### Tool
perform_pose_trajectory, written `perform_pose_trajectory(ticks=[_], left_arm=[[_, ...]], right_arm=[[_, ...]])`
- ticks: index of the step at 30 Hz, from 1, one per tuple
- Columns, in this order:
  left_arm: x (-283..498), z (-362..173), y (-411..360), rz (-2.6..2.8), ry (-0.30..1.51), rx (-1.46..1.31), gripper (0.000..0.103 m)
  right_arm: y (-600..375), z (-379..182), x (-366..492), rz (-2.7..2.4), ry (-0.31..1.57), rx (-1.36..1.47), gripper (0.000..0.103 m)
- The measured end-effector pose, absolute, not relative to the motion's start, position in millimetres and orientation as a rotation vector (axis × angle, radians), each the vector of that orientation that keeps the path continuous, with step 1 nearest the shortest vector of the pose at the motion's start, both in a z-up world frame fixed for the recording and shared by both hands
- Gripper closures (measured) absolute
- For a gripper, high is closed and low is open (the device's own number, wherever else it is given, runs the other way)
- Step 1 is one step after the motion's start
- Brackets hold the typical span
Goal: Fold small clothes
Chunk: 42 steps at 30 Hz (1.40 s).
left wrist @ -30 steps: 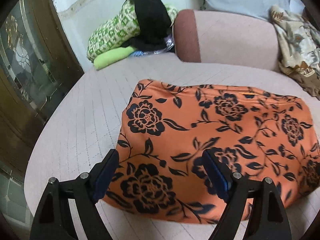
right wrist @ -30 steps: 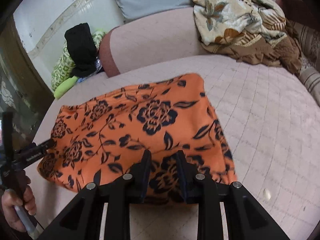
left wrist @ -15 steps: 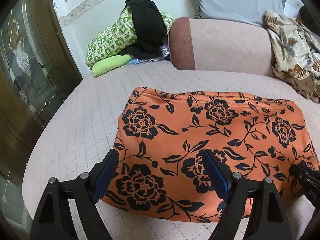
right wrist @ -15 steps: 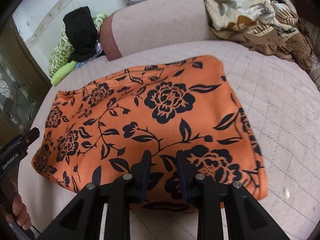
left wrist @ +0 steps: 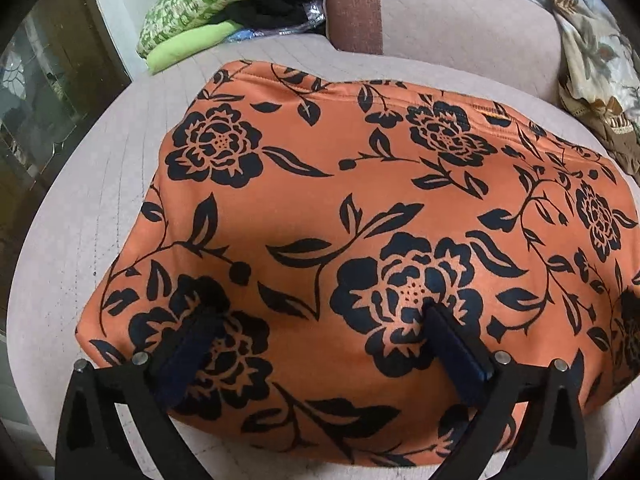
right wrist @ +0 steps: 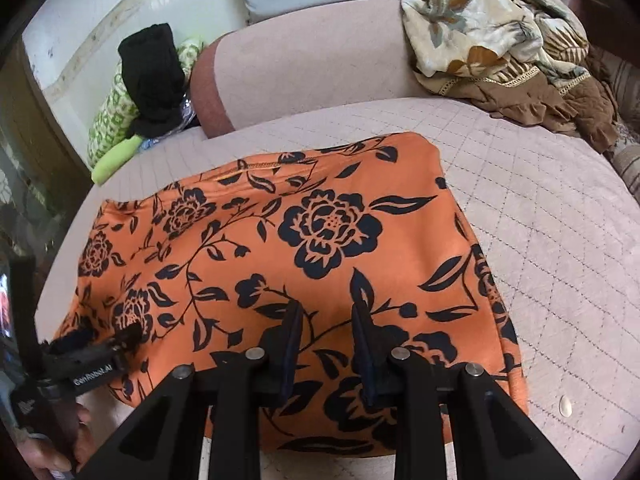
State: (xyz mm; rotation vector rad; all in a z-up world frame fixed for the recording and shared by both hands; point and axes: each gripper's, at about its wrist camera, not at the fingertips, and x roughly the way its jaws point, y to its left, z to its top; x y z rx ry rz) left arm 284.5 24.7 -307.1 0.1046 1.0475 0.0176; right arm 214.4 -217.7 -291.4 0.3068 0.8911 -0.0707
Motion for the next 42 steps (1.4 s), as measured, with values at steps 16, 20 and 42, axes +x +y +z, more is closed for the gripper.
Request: perform_pose_trajectory(ticks=[16,20,42], left_arm=[[248.2,-270.0,31.3,0.072,0.915,0.169,0.000],[230.9,-250.0,38.8,0.083,0.842,0.173,0.000],[217.5,-218.3,50.2,0.076,0.731,0.199,0.000]], right_arm=[[-222.8,-290.2,208.2,0.020,0.927,0.363,0.074],[-220.7,-276.7,195.3,0.050,0.886,0.357,0.056],[-274.9,-254.6,171.7,0.027,0.768,0.477,0.024]])
